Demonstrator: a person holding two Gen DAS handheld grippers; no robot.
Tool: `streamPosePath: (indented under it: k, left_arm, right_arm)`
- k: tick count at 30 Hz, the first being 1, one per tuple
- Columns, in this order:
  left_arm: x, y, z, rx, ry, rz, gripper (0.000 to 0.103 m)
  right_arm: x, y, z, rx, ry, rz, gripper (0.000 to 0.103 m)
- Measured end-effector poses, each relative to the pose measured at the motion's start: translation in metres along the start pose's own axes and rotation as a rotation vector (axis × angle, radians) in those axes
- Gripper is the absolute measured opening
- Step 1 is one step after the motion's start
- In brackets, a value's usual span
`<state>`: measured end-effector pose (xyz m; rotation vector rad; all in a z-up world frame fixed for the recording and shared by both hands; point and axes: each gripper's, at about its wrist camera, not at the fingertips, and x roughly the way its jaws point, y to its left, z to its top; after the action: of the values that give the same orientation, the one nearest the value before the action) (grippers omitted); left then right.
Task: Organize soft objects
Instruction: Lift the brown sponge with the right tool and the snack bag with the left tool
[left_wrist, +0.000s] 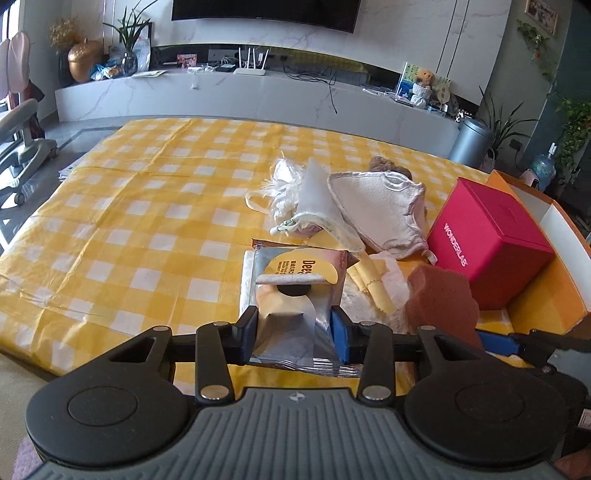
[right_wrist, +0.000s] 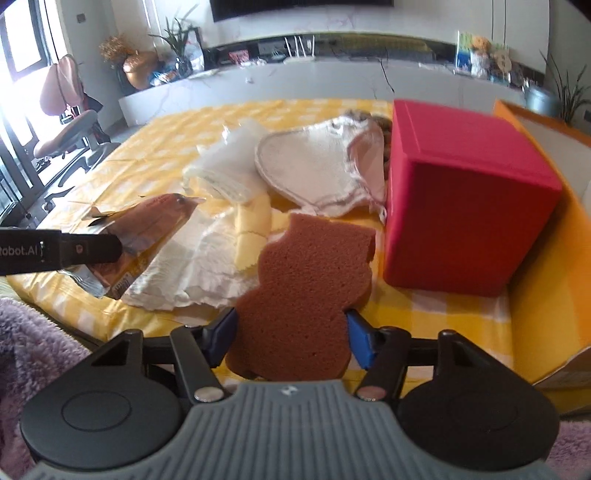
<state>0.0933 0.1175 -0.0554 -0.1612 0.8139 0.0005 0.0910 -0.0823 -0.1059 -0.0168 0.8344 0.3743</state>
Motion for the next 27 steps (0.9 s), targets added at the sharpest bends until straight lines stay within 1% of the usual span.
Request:
streamPosePath:
  k: [5,13,17,23,27]
  left_arm:
    - [-0.018,-0.007,-0.009,0.004,-0.017,-0.011,0.046]
    - [-0.055,-0.024,-0.01,0.032,-0.084,-0.036,0.046]
    - [-0.076,-0.038,-0.007,0.052,-0.13,-0.069,0.046]
    - [-0.096,-0.067,-0.005,0.083,-0.171,-0.142,0.046]
    - [-0.102,-0.089,0.0,0.125,-0.189,-0.192,0.044]
  right_arm:
    - [-0.017,0.002,0.0,-0.008,-0.033,0.016,0.062]
    - [-0.053,0.006,0.001,-0.02,-0.101,0.062,0.062]
    - [-0.078,0.003,-0.003,-0.013,-0.139,0.074,0.061]
    - [-0.116,-0.023,-0.014,0.043,-0.181,0.075,0.061]
    - [-0.144,-0.042,-0.016,0.066,-0.22,0.042,0.061]
